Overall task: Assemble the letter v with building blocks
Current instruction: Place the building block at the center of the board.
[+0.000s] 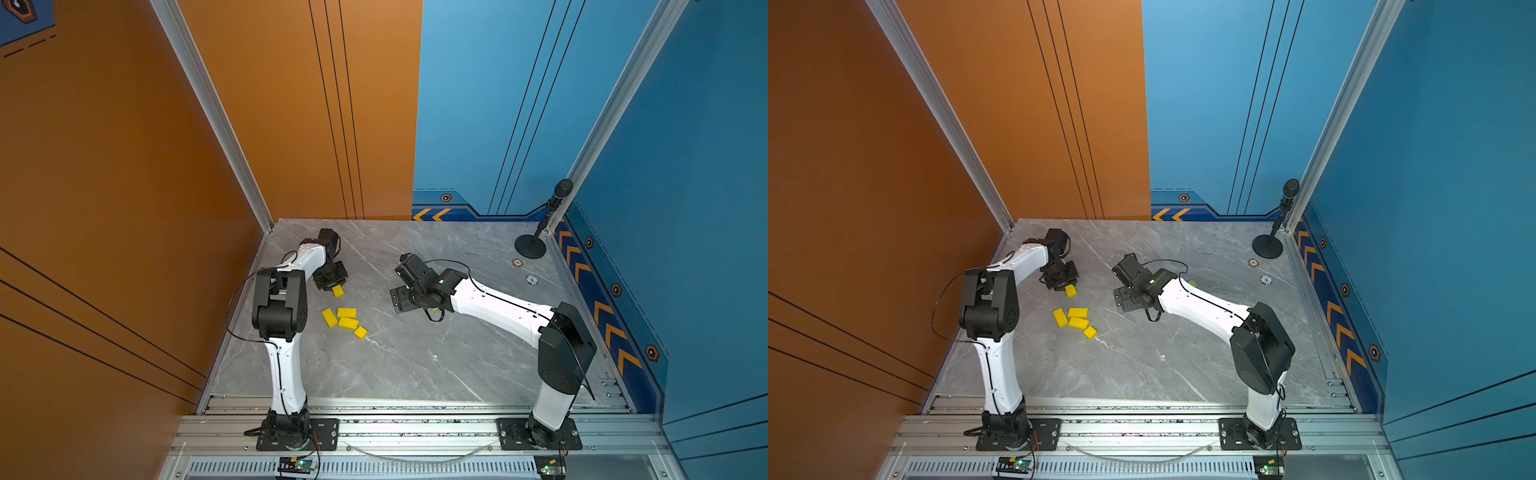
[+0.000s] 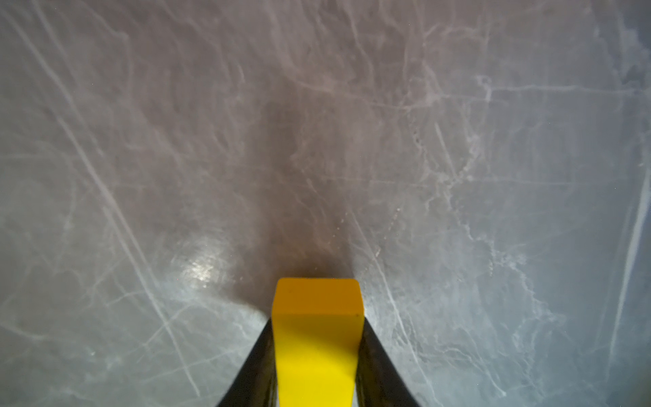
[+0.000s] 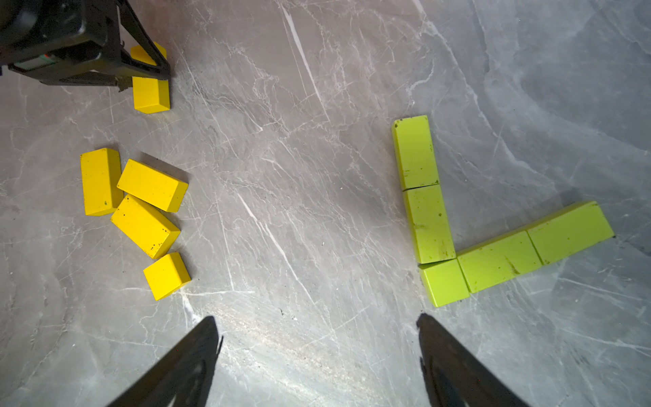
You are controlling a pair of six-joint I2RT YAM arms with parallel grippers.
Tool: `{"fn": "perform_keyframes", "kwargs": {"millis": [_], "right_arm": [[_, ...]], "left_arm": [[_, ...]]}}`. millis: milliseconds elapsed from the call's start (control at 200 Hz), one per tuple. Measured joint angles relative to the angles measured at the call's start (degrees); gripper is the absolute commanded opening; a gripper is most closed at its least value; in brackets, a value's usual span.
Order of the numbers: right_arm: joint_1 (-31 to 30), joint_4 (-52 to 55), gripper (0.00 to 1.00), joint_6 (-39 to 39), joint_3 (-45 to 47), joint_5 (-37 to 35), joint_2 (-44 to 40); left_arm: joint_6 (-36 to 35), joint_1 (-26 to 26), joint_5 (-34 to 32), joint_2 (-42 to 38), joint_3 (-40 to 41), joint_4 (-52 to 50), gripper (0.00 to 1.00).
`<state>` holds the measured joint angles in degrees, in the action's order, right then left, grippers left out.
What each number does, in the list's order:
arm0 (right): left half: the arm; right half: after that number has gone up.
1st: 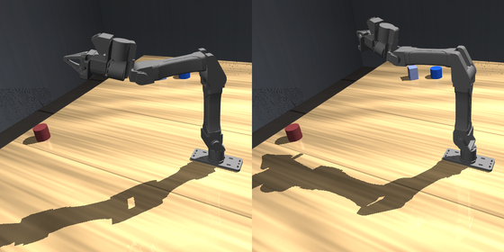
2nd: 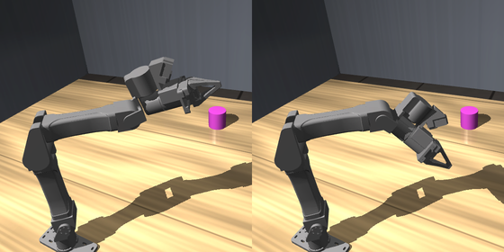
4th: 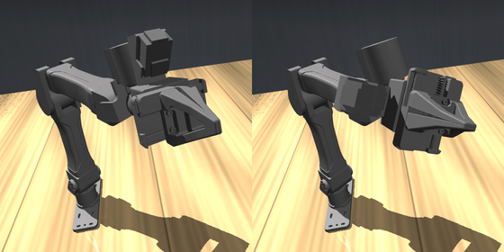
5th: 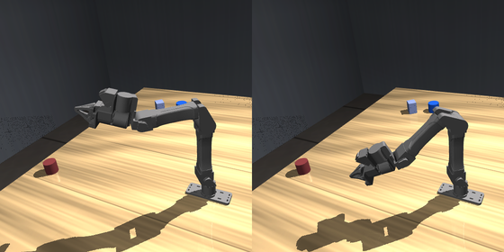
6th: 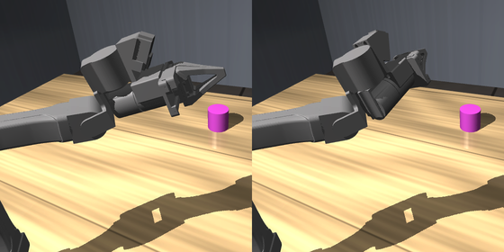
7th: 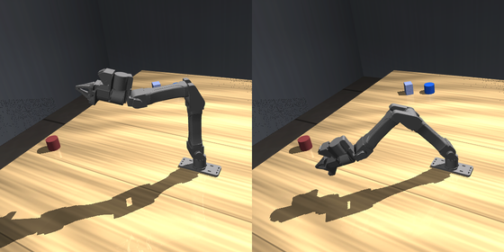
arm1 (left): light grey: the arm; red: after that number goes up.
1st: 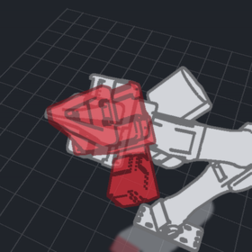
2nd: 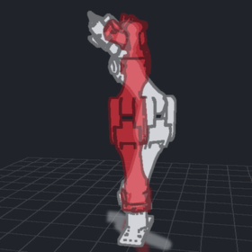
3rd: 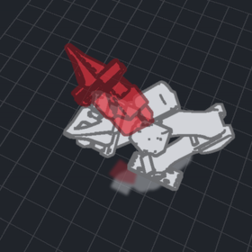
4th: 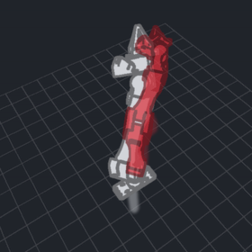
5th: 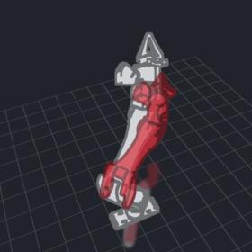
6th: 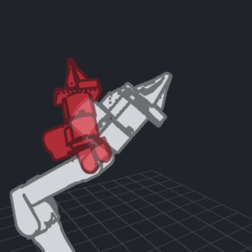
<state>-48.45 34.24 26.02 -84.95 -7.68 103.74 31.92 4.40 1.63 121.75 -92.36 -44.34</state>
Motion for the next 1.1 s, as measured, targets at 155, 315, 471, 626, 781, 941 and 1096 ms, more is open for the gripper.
{"fn": "perform_keyframes", "kwargs": {"millis": [155,315,471,626,781,941,1096], "right_arm": [[-0.3,0.0,0.89,0.0,0.0,0.0,0.0],[-0.4,0.0,0.89,0.0,0.0,0.0,0.0],[-0.5,0.0,0.89,0.0,0.0,0.0,0.0],[-0.7,-0.1,0.90,0.0,0.0,0.0,0.1],[-0.9,-0.5,0.95,0.0,-2.3,0.2,2.8],[-1.7,-1.9,1.00,0.4,-6.9,0.4,9.2],[-3.4,-2.3,1.00,0.4,-13.0,0.0,17.0]], "left_arm": [[-0.2,0.0,0.0,0.0,0.0,0.0,0.45],[-0.2,0.0,0.0,0.0,0.0,0.0,0.51],[-0.1,0.0,0.1,0.0,0.0,0.0,0.56],[0.3,0.0,0.6,-1.6,-0.8,-1.1,0.69],[0.7,-0.2,1.6,-8.3,-2.3,-1.9,0.81],[1.7,-1.3,4.2,-18.1,-2.0,-1.8,0.97],[2.6,-4.2,7.1,-25.7,4.7,-0.2,1.00]]}}
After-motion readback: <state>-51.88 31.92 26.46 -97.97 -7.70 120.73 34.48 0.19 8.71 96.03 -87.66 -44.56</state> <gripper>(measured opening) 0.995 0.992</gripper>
